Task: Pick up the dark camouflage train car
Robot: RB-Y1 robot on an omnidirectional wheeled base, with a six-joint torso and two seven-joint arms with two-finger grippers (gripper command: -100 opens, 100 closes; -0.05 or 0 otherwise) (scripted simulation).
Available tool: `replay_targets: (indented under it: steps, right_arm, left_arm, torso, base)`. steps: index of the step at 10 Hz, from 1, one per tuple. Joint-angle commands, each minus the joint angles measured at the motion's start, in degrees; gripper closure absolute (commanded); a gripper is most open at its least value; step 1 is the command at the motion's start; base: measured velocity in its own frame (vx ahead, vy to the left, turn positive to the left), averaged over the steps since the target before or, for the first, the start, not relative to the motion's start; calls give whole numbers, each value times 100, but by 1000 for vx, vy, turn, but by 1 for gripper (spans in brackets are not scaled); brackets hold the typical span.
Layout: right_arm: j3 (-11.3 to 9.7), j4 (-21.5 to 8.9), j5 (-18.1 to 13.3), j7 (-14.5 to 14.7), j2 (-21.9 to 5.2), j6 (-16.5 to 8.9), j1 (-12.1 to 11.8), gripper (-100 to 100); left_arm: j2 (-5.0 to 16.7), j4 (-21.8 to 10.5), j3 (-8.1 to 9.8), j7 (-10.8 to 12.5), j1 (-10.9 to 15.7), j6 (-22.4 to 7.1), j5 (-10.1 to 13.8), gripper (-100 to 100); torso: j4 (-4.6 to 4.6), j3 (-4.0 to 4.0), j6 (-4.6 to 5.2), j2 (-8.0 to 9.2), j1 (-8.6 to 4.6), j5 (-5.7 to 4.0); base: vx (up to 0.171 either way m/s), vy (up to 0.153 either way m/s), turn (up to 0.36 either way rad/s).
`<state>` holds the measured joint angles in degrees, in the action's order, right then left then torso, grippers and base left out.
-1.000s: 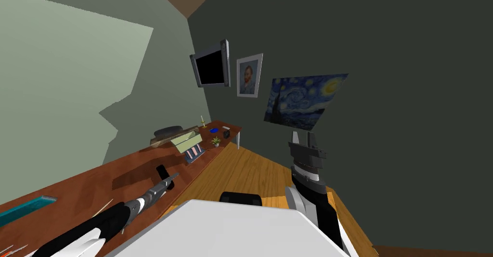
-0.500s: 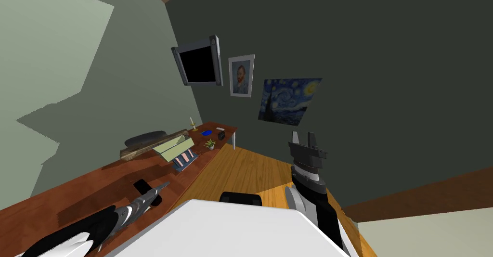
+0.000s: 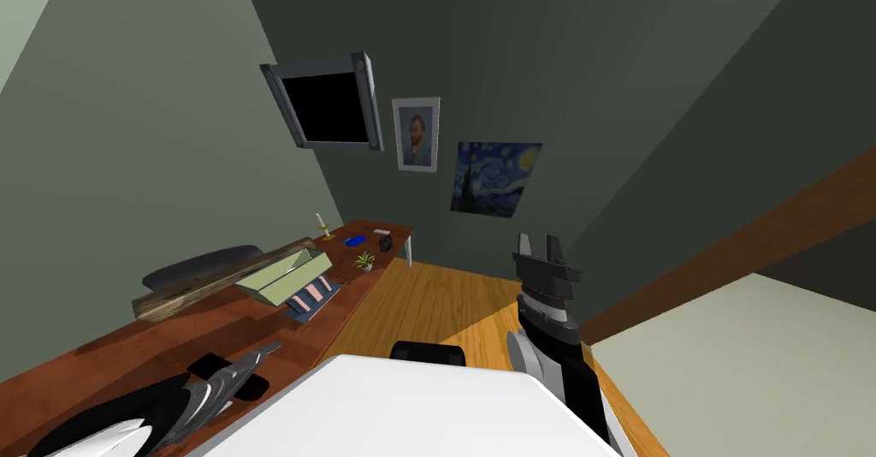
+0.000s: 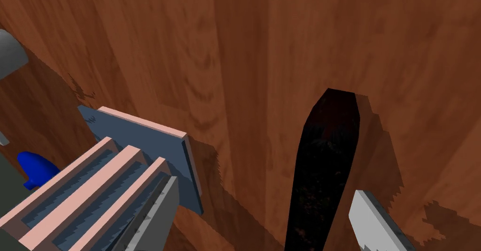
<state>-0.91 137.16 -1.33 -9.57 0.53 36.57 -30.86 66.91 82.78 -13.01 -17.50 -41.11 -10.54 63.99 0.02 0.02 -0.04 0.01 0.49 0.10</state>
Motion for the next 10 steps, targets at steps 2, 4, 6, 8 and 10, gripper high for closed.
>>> replay_targets:
  steps: [2, 4, 6, 8, 10]
  right_arm:
    - [1, 0, 0, 0, 0, 0, -1, 0]
    - [1, 0, 0, 0, 0, 0, -1, 0]
    - [1, 0, 0, 0, 0, 0, -2, 0]
    - [1, 0, 0, 0, 0, 0, 0, 0]
    - [1, 0, 0, 0, 0, 0, -1, 0]
  left_arm:
    - [191, -196, -194, -28, 41, -353, 406, -100]
    - [299, -331, -343, -44, 115, -542, 602, -100]
    - [389, -457, -489, -58, 191, -724, 855, -100]
    - [528, -675, -764, -80, 347, -1033, 1223, -100]
    - [619, -847, -1006, -95, 496, -1346, 1562, -100]
  torso:
    - [0, 0, -9, -1, 1, 1]
    - [0, 0, -10, 0, -4, 1]
    - [0, -1, -10, -2, -5, 1]
    - [1, 2, -3, 4, 7, 2]
    - [2, 5, -8, 7, 17, 5]
  base:
    - [-30, 81, -199]
    - [-32, 67, -158]
    - [-35, 62, -151]
    - [-67, 108, -326]
    - [-61, 113, -221]
